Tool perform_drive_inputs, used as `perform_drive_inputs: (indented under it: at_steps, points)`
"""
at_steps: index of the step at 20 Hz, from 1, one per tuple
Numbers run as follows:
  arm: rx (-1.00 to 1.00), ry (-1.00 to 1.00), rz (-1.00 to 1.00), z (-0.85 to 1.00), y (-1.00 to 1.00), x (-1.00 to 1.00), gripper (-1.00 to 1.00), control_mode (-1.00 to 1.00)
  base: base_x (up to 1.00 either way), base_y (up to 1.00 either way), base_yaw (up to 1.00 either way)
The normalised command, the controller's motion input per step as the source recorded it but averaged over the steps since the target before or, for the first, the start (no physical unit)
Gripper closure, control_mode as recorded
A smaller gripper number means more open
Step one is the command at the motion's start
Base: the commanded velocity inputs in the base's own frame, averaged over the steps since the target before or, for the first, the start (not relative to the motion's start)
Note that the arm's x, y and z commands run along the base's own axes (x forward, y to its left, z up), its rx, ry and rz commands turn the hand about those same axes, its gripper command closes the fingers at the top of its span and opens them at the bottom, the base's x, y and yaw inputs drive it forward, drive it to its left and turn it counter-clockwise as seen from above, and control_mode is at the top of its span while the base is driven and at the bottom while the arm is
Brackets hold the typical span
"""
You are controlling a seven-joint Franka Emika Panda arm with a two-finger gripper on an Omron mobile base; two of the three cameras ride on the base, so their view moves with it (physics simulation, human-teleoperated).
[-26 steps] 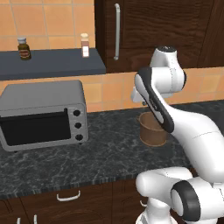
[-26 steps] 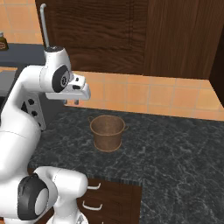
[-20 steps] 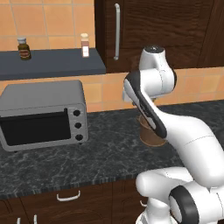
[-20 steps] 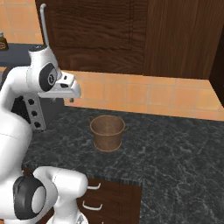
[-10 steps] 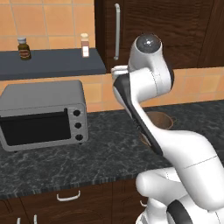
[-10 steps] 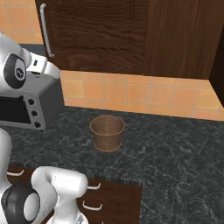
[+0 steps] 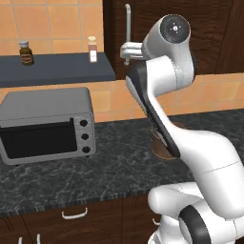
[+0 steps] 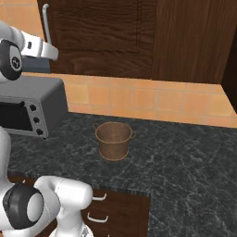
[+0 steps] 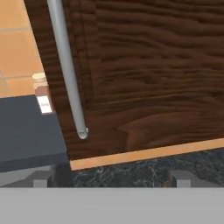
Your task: Open the cabinet, pick up the bread from the cabinet and place it in the basket. Then move the basket to the dining counter.
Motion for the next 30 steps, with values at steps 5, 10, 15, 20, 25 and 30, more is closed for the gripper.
perform_drive_inputs:
  at_steps: [5,10,15,20,25,30]
  points:
    - [0.0,0.01,0.11,0.54,0.25,0.28,-1.0,-1.0,0.0,0.0,0.0]
    - [0.0,0.0,0.0,-0.03,0.03,0.06,-1.0,-1.0,0.0,0.0,0.0]
    - [0.0,-0.09,0.0,-0.06,0.18,0.48,-1.0,-1.0,0.0,0.0,0.0]
    - [-0.01,-0.07,0.0,-0.02,0.04,0.49,-1.0,-1.0,0.0,0.0,0.0]
    - [-0.05,-0.02,0.0,-0.11,0.0,0.5,-1.0,-1.0,0.0,0.0,0.0]
    - [-0.01,-0.01,0.0,-0.03,0.01,0.51,-1.0,-1.0,0.0,0.0,0.0]
